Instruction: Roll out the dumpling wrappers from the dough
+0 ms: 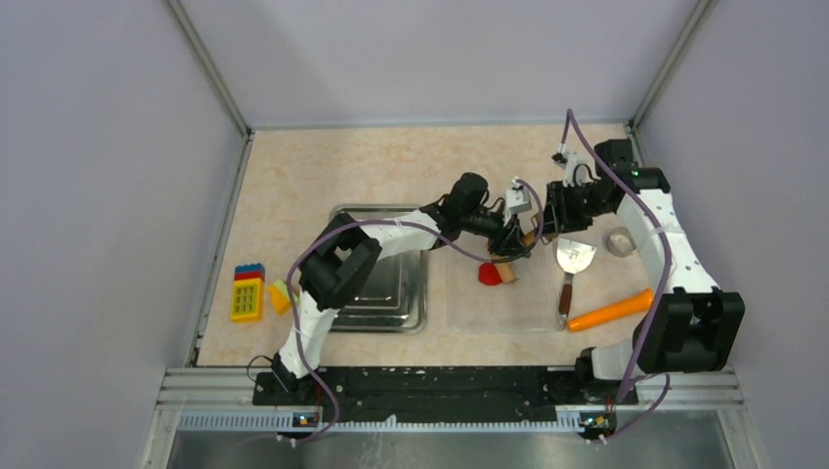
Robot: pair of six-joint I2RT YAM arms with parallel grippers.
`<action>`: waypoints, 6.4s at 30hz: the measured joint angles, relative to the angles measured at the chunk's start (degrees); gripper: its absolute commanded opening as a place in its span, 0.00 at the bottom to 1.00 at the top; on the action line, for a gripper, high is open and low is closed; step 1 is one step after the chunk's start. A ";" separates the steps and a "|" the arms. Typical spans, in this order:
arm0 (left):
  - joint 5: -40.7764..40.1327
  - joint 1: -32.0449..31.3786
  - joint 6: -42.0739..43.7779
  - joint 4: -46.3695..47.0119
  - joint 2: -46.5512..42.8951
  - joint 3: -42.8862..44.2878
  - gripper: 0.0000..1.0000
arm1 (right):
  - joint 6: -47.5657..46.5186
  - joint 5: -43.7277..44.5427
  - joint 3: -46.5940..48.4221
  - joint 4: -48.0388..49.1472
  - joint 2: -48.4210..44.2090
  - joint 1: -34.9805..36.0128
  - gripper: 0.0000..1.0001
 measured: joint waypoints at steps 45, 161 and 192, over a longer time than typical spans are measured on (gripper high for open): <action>1.70 -0.57 2.27 -2.14 2.19 -1.27 0.00 | 2.36 -10.08 -11.58 8.04 2.97 -1.29 0.35; 3.17 3.80 -3.96 2.99 2.05 -6.14 0.00 | 12.94 -1.62 -12.96 22.03 7.82 5.86 0.00; -2.12 3.48 7.21 -9.64 -6.29 -5.66 0.00 | 12.37 -1.14 -6.56 16.20 6.08 9.38 0.00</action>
